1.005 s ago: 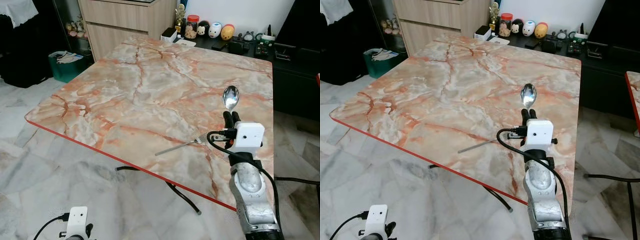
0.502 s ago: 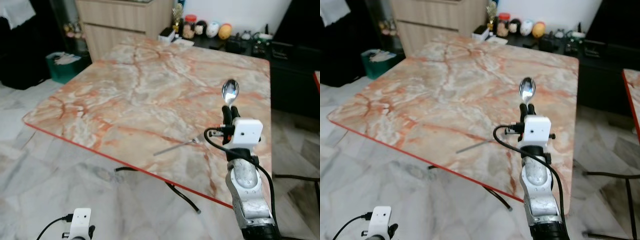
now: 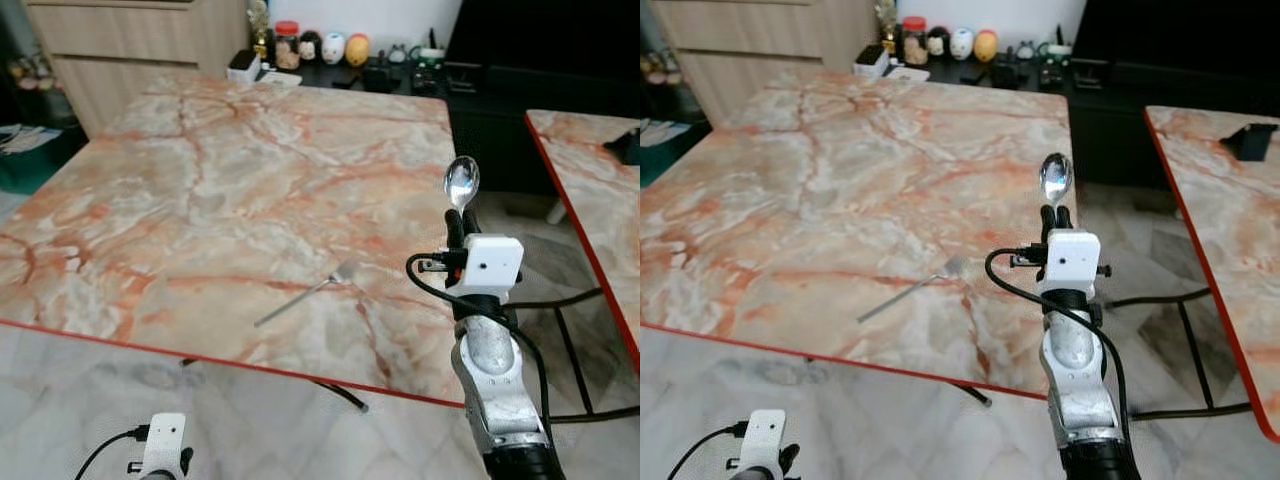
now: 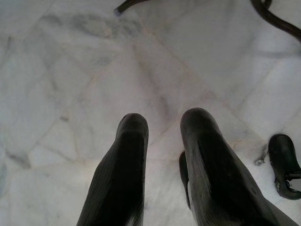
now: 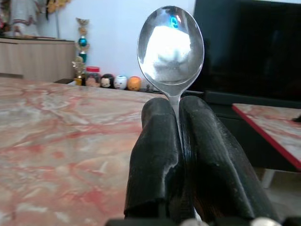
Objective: Setting the table
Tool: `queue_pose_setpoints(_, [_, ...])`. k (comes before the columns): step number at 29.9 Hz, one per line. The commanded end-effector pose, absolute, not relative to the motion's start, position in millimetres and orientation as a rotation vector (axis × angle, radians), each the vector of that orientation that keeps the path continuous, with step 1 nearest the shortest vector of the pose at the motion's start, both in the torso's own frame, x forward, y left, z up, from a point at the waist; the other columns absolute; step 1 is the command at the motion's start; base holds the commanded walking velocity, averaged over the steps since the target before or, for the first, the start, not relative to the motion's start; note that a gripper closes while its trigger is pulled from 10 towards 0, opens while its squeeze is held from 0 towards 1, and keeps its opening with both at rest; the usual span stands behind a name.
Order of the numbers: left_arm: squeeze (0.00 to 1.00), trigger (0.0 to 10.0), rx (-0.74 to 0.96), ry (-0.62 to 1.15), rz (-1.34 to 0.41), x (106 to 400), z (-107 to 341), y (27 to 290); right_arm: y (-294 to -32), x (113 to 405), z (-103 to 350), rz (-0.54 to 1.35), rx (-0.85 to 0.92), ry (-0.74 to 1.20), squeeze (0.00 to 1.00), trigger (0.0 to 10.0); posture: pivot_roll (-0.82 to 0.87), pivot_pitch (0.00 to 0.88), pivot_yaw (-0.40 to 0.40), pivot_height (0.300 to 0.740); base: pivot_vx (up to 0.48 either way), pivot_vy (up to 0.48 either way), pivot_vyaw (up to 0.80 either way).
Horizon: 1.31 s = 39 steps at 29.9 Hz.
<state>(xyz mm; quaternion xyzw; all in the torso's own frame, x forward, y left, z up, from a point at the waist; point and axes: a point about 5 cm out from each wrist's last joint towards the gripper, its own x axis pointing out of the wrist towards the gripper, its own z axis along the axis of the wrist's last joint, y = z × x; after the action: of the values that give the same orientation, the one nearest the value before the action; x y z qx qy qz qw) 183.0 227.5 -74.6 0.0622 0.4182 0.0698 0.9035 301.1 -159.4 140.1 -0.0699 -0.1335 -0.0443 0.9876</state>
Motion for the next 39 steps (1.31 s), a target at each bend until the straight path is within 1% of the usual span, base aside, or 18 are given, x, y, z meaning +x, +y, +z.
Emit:
queue_pose_setpoints(1, [0.00,10.0,0.128,0.878,0.157,179,-76,230,-157,303,143,-0.083,-0.140,-0.286,0.00,10.0,-0.03,0.000,-0.019,0.740,0.000,0.000,-0.78])
queue_pose_setpoints(5, [0.00,10.0,0.124,0.873,0.151,179,-76,230,-157,304,145,-0.085,-0.136,-0.297,0.00,10.0,-0.03,0.000,-0.019,0.740,0.000,0.000,-0.79])
queue_pose_setpoints(20, [0.00,10.0,0.139,0.868,0.118,182,-75,226,-155,307,154,-0.085,-0.160,-0.349,0.00,10.0,-0.03,0.000,-0.024,0.740,0.000,0.000,0.00])
queue_pose_setpoints(26, [0.00,10.0,0.137,0.868,0.118,182,-76,225,-155,308,156,-0.088,-0.172,-0.364,0.00,10.0,-0.03,0.000,-0.026,0.740,0.000,0.000,-0.73])
queue_pose_setpoints(34, [0.00,10.0,0.133,0.867,0.118,182,-76,225,-150,308,158,-0.068,-0.185,-0.383,0.00,10.0,-0.02,0.000,-0.027,0.740,0.000,-0.060,0.00])
queue_pose_setpoints(39, [0.00,10.0,0.134,0.865,0.117,182,-76,225,-150,308,159,-0.063,-0.188,-0.388,0.00,10.0,-0.02,0.000,-0.028,0.740,0.000,-0.260,0.00])
